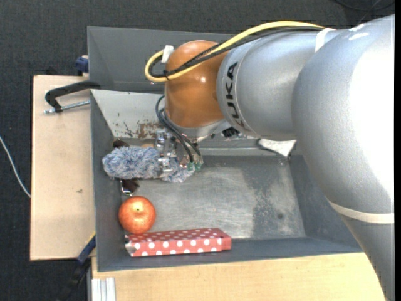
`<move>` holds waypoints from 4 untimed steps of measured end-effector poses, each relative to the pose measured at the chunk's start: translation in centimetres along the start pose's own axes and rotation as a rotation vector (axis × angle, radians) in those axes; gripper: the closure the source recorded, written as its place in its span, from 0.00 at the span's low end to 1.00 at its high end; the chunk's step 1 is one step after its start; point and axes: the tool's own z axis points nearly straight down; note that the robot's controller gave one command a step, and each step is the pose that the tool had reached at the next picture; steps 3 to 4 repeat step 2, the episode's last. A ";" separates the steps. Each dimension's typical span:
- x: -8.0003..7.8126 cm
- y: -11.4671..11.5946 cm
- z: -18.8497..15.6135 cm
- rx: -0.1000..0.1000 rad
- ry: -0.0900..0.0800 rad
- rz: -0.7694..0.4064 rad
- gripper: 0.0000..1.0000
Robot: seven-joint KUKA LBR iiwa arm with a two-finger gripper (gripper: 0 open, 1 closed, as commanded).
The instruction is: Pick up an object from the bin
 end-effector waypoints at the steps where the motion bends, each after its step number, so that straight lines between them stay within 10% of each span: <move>1: 0.0 0.0 0.9 0.001 0.003 0.000 1.00; 4: 0.2 0.0 0.7 0.001 0.010 -0.001 1.00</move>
Offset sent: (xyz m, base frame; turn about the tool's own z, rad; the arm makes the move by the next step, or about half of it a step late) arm 0.0001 0.0000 0.0351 0.0000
